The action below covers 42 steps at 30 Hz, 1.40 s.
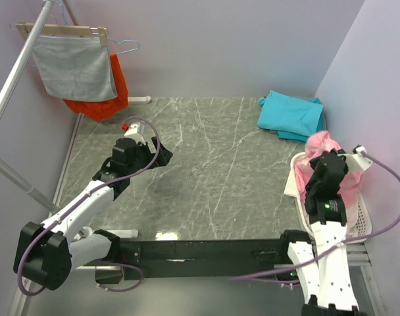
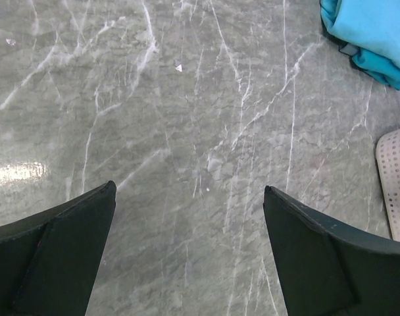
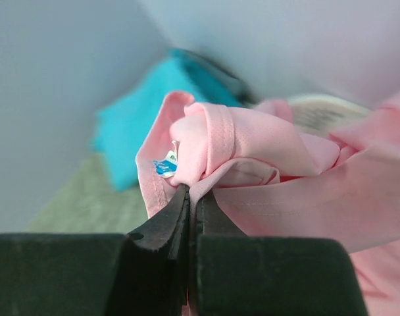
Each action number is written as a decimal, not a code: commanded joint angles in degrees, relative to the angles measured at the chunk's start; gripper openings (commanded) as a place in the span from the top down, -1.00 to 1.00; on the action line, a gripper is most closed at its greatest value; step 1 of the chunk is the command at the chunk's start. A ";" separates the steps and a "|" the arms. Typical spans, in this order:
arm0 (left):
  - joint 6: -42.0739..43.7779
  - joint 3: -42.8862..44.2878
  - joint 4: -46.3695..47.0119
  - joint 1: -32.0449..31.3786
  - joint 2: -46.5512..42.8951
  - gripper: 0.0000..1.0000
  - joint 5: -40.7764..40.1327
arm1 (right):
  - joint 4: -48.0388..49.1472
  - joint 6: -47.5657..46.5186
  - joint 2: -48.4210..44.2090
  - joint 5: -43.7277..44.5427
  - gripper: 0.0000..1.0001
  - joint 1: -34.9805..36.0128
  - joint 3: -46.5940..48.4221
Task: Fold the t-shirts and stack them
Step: Grab crumpled tshirt from bin with the right arm, then move the tshirt to the center of the board
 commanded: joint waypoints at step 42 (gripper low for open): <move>-1.39 3.95 -10.85 0.40 -10.73 -0.99 -11.37 | -14.06 7.81 19.81 4.31 -0.51 49.75 8.64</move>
